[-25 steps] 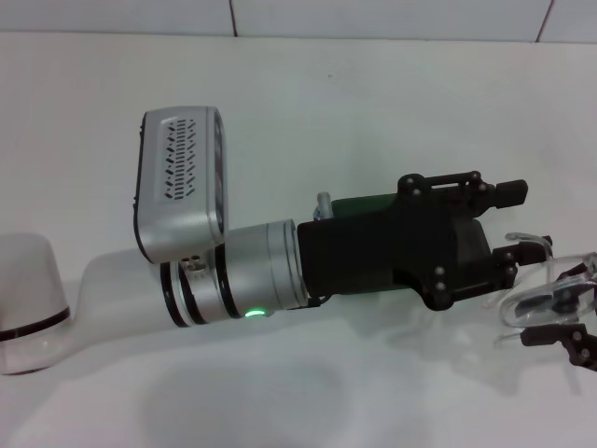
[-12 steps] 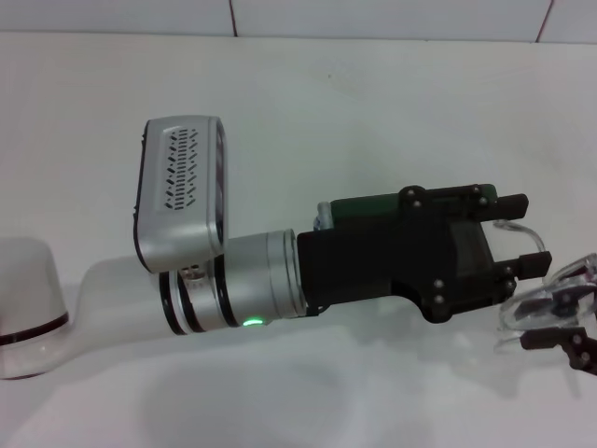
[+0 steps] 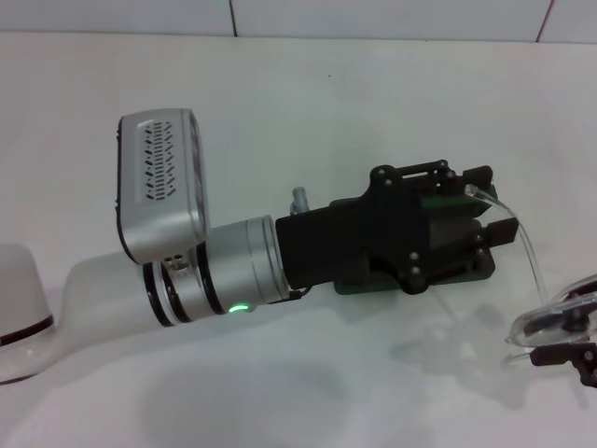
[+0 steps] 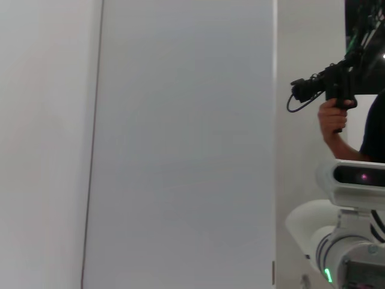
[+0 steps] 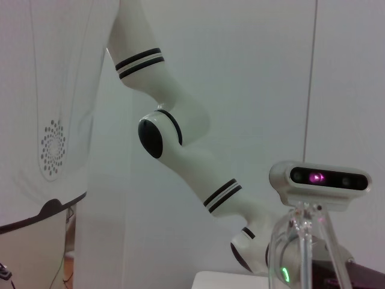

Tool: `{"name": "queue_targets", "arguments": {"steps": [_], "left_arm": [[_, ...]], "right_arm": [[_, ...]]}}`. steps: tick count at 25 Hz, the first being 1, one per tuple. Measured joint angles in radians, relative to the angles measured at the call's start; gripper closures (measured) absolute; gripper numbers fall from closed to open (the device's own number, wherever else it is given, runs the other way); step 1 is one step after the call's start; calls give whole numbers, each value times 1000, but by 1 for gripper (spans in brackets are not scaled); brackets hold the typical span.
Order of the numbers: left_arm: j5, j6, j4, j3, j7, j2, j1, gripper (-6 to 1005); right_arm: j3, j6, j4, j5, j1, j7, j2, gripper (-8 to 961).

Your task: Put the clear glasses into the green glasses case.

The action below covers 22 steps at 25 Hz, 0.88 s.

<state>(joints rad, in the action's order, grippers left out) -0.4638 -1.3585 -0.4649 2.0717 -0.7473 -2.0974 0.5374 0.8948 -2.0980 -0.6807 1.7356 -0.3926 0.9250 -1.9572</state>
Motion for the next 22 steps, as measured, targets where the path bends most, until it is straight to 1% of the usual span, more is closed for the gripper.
{"name": "queue_targets", "arguments": {"steps": [7,14,18,22], "left_arm": [[-38,-6,5,0,0,5,-11,478],[-41,1,26,-39,3,2,-20,479],[-40,0,17,-44,9,-1,-3,479],[-43,-7,-1,-38,9,-2,11,478]], "right_arm": [[-1,0,-2,-9,2,0,-2,835],[2,-22,-2,-8,-3,-3,-7,835],[7,-25,0,-2,-7,-1,-13,836],[9,-21,5,-1,-8,-1,-14,836]]}}
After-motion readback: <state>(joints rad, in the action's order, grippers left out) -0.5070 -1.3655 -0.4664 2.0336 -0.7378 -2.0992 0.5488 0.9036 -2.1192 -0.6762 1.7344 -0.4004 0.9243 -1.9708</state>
